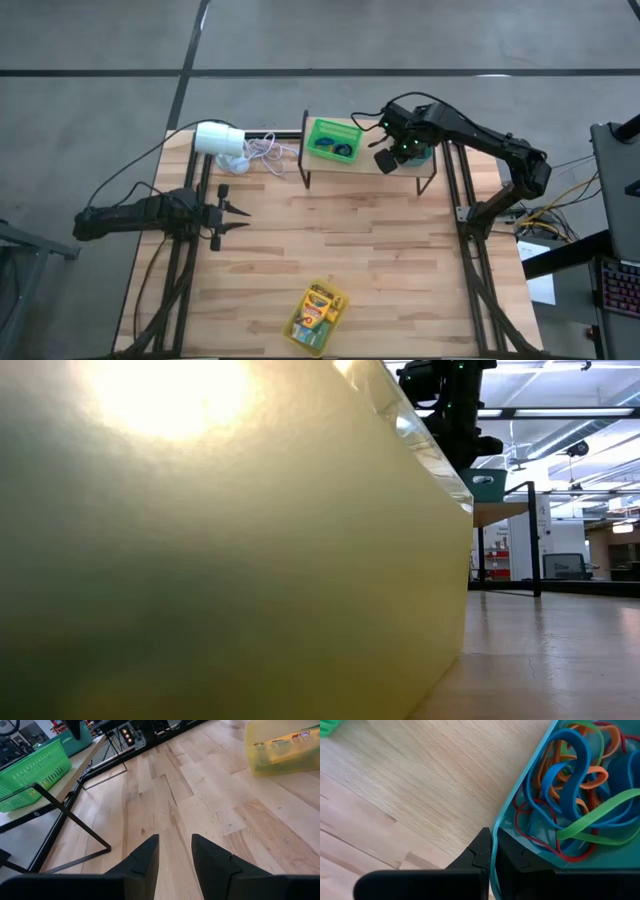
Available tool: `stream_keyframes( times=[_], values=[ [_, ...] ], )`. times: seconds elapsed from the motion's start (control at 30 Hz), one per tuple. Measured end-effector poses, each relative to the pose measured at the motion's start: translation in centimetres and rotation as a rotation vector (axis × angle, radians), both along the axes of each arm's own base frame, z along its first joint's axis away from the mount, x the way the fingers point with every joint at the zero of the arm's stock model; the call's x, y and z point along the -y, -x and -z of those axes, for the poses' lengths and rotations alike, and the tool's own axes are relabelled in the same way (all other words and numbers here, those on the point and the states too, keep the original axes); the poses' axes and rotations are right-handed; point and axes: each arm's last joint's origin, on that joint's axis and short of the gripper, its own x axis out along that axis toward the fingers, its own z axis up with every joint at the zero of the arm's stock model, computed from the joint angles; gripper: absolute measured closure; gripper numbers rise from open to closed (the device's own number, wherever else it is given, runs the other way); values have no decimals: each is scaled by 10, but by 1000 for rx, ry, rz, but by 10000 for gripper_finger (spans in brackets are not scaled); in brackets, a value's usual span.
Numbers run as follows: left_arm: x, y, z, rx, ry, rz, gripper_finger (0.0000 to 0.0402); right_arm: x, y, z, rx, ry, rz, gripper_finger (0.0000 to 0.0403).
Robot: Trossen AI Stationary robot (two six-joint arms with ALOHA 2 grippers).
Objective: Pick & Place Office Desk Supplies
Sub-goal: Put the blue bin on the shelf, then put the yellow bin on the shelf
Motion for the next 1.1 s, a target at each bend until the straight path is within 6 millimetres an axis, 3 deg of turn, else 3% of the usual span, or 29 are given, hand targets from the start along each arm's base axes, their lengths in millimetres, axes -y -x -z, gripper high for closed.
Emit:
stream_keyframes(
  times=[0.2, 1.1],
  values=[
    [0, 0, 0, 0, 1, -1, 284, 0, 0, 0, 4, -3, 5, 390],
    [0, 0, 0, 0, -1, 0, 284, -4, 7, -9, 29, 15, -28, 285]
  ],
)
